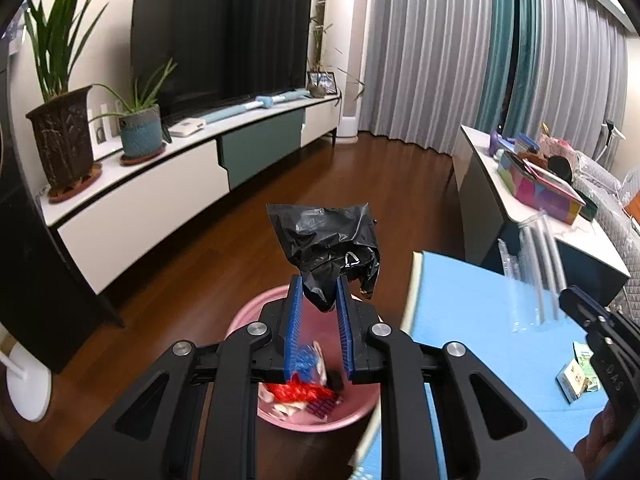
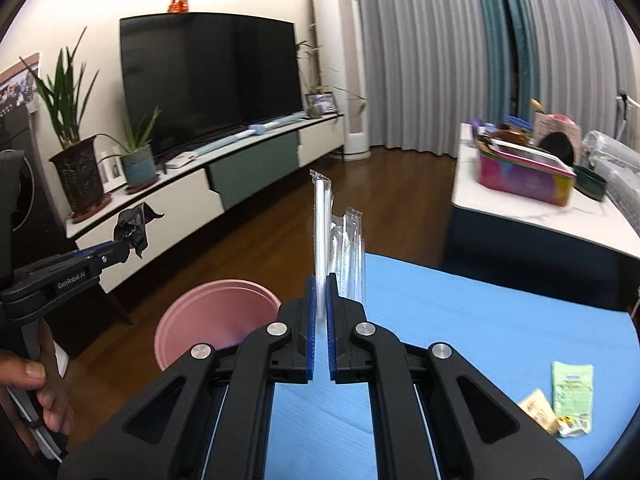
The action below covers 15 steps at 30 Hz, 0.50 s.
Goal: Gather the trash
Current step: 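Carry the black bag and straw packet over the pink bin with both tools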
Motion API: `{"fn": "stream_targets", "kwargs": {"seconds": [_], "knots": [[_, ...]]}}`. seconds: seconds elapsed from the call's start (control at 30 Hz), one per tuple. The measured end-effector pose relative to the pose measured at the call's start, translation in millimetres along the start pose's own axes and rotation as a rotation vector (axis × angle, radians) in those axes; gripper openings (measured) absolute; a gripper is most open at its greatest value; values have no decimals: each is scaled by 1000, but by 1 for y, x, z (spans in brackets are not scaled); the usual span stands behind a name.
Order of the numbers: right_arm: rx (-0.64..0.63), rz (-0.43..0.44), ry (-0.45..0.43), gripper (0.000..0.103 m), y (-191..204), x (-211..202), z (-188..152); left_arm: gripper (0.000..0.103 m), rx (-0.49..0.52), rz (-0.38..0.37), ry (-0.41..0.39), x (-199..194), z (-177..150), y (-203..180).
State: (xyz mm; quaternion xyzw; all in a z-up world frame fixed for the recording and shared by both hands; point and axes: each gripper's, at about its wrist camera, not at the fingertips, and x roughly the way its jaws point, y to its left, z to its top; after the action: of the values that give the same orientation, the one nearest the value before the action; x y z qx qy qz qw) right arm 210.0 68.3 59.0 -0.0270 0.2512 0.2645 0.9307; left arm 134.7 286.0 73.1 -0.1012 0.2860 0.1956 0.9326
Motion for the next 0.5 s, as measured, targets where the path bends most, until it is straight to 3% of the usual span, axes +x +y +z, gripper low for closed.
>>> {"fn": "stream_targets", "kwargs": {"seconds": [0.2,0.5], "knots": [[-19,54,4,5,38,22,13,17,25,26,-7,9,8,14],[-32,108,33,5,74,54,14,17,-34,49,69,43,4,39]]}}
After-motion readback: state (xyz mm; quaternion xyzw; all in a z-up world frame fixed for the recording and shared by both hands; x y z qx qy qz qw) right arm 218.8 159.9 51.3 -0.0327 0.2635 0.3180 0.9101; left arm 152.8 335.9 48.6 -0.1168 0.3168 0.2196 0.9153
